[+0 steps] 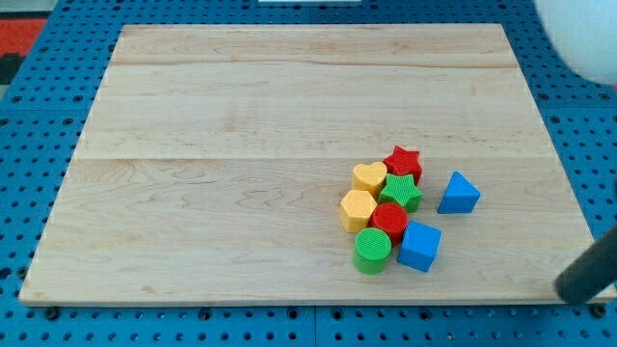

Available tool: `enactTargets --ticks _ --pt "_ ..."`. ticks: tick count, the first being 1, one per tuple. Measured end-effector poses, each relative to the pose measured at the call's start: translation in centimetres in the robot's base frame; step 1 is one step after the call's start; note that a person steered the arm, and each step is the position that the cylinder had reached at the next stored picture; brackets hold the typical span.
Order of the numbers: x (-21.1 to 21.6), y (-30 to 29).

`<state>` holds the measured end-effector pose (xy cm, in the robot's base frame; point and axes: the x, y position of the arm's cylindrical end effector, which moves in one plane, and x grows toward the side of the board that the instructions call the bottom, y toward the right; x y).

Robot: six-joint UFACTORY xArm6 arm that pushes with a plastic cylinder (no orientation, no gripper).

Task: Push the blue cube below the blue triangle

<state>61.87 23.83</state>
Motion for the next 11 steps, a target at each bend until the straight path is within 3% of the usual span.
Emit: enactTargets --ticks 1,2,3,5,7,9,11 --pt "-0.1 -6.1" --pt "-0.4 -17.0" --pt "-1.5 -19.8" --pt "-4.3 -11.2" --pt "-4.4 -11.2" --pt "-4.6 -5.5" --pt "-5.4 -7.5"
